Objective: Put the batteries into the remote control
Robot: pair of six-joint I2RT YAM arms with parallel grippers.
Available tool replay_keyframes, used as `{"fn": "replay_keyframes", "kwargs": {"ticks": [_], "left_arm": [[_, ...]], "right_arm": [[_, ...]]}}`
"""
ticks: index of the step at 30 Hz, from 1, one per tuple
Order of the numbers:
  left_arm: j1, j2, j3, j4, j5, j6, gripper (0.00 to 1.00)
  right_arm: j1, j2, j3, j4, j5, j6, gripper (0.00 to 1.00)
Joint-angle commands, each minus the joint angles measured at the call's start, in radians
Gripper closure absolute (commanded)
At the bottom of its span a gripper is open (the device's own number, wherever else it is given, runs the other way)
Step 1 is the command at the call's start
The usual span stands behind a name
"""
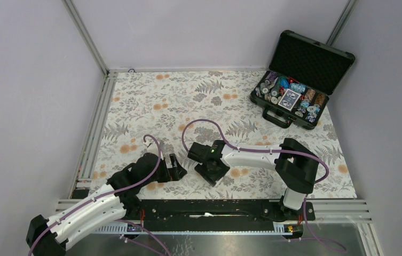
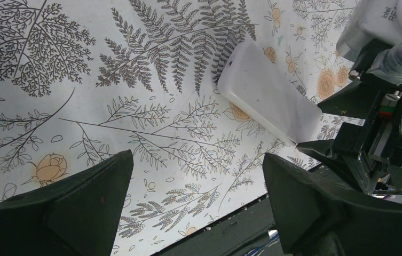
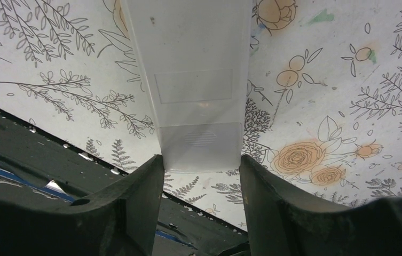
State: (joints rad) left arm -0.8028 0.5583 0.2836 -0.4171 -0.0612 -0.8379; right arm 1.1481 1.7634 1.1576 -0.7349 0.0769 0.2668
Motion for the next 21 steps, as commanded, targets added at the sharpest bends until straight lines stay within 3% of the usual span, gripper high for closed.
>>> {"fn": "replay_keyframes", "kwargs": {"ticks": [1, 13, 21], "left_arm": [[0.005, 0.012, -0.004, 0.033, -0.003, 0.005, 0.01], [0.005, 0.014, -0.009, 0.038, 0.0, 0.0, 0.01], [0.005, 0.019, 0.007, 0.04, 0.016, 0.016, 0.01]], "right_arm": [[0.009, 0.01, 0.004, 0.049, -0.026, 0.009, 0.4], [0.009, -0.023, -0.012, 0.056, -0.003, 0.029, 0.23], [0.007, -0.15, -0.059, 0.056, 0.079, 0.085, 0.22]]}}
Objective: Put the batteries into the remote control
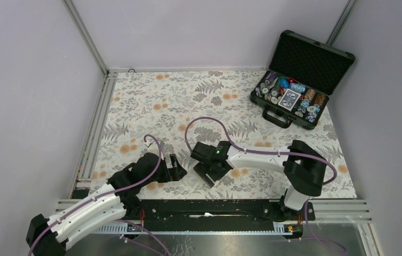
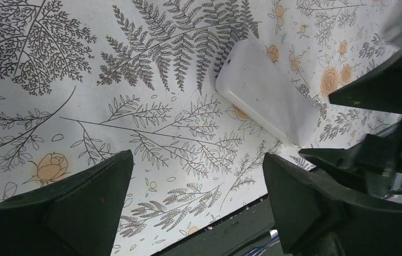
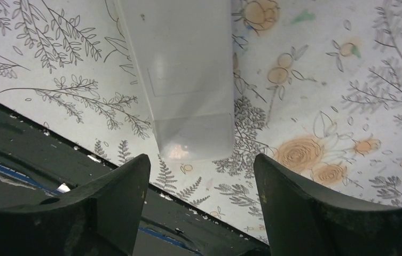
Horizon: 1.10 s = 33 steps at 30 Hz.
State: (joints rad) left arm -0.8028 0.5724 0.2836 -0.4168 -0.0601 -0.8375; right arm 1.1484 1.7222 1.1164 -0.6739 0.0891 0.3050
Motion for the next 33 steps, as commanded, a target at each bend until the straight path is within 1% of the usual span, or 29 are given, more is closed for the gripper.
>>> {"fn": "replay_keyframes", "kwargs": {"ticks": [1, 8, 13, 18, 24, 33], "left_arm": [[0.005, 0.008, 0.012, 0.037, 0.016, 0.022, 0.01], [0.005, 0.07, 0.059, 0.067, -0.004, 0.099, 0.01], [0.005, 0.181, 0.109, 0.129, 0.018, 0.11, 0.01], [0.005, 0.296, 0.156, 0.214, 0.045, 0.14, 0.01], [0.006, 0.463, 0.228, 0.288, 0.055, 0.178, 0.01], [0.007, 0.699, 0.338, 0.348, 0.155, 0.196, 0.01]], "right_arm": [[0.006, -0.127, -0.027, -0.005, 0.077, 0.055, 0.21], [0.002, -0.29, -0.126, 0.03, 0.178, 0.152, 0.21], [-0.022, -0.451, -0.238, 0.099, 0.205, 0.275, 0.22], [-0.032, -0.582, -0.307, 0.106, 0.213, 0.312, 0.22], [-0.033, -0.623, -0.352, 0.107, 0.198, 0.346, 0.25], [-0.033, -0.65, -0.389, 0.107, 0.21, 0.396, 0.3]]}}
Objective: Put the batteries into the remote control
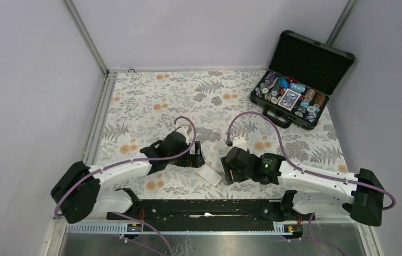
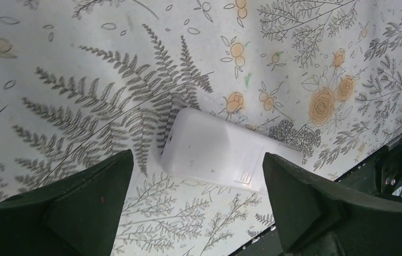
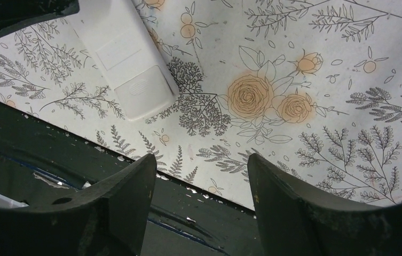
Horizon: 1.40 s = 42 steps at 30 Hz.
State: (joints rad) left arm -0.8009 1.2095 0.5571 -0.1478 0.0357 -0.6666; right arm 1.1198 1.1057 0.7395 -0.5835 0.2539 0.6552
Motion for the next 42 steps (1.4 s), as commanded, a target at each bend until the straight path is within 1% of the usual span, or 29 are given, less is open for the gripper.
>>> {"fn": "replay_keyframes", "kwargs": {"ticks": [1, 11, 14, 17, 19, 23, 28, 35, 39, 42], "left_arm": [[0.005, 0.079, 0.07, 0.082, 0.066, 0.025, 0.01], [0.003, 0.188, 0.057, 0.144, 0.159, 0.009, 0.01], [0.003, 0.201, 0.042, 0.183, 0.192, 0.001, 0.06], [0.002, 0.206, 0.031, 0.194, 0.223, -0.004, 0.15], [0.0, 0.202, 0.02, 0.194, 0.237, -0.008, 0.18], [-0.001, 0.176, -0.01, 0.185, 0.242, -0.019, 0.21], [-0.011, 0.144, -0.05, 0.183, 0.237, -0.041, 0.24], [-0.035, 0.125, -0.104, 0.216, 0.243, -0.077, 0.29], [-0.056, 0.111, -0.128, 0.227, 0.239, -0.096, 0.32], [-0.073, 0.105, -0.159, 0.243, 0.235, -0.115, 0.35]], "right_arm": [[-0.004, -0.039, -0.017, 0.017, 0.048, 0.05, 0.31], [-0.004, -0.072, -0.059, 0.054, 0.032, 0.036, 0.35], [-0.005, -0.069, -0.069, 0.062, 0.024, 0.035, 0.37], [-0.005, -0.068, -0.079, 0.073, 0.019, 0.041, 0.39], [-0.005, -0.069, -0.082, 0.074, 0.018, 0.046, 0.39], [-0.005, -0.066, -0.085, 0.074, 0.017, 0.054, 0.41], [-0.004, -0.045, -0.092, 0.102, -0.023, 0.073, 0.44], [-0.005, -0.02, -0.095, 0.118, -0.024, 0.09, 0.47], [-0.005, -0.008, -0.096, 0.12, -0.005, 0.112, 0.5], [-0.005, 0.005, -0.099, 0.12, 0.001, 0.132, 0.55]]}}
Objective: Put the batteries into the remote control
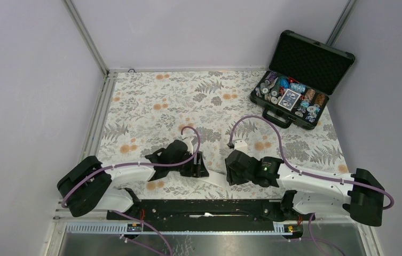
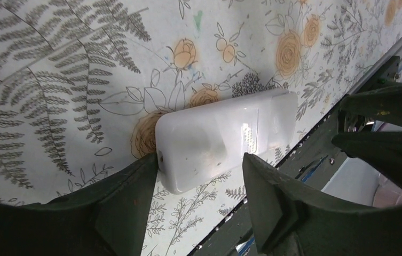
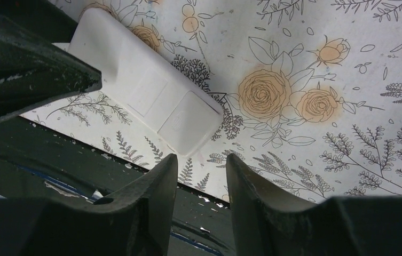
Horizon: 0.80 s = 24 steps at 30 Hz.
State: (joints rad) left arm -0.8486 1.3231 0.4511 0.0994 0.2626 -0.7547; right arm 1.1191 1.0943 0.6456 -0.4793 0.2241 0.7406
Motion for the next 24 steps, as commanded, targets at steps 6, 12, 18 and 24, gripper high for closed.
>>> {"fn": "replay_keyframes", "kwargs": {"ticks": [6, 12, 18, 24], "left_arm": [[-0.057, -0.016, -0.117, 0.059, 0.009, -0.081, 0.39], [-0.082, -0.026, -0.149, 0.083, 0.0, -0.11, 0.43], [-0.09, -0.038, -0.167, 0.083, -0.008, -0.113, 0.45], [-0.091, -0.036, -0.172, 0.083, -0.008, -0.107, 0.46]], "right_arm": [[-0.005, 0.027, -0.017, 0.015, 0.061, 0.089, 0.58], [-0.005, 0.032, -0.034, 0.014, 0.098, 0.135, 0.59], [-0.008, 0.064, -0.047, 0.013, 0.118, 0.171, 0.61], [-0.013, 0.085, -0.047, 0.015, 0.135, 0.183, 0.63]]}}
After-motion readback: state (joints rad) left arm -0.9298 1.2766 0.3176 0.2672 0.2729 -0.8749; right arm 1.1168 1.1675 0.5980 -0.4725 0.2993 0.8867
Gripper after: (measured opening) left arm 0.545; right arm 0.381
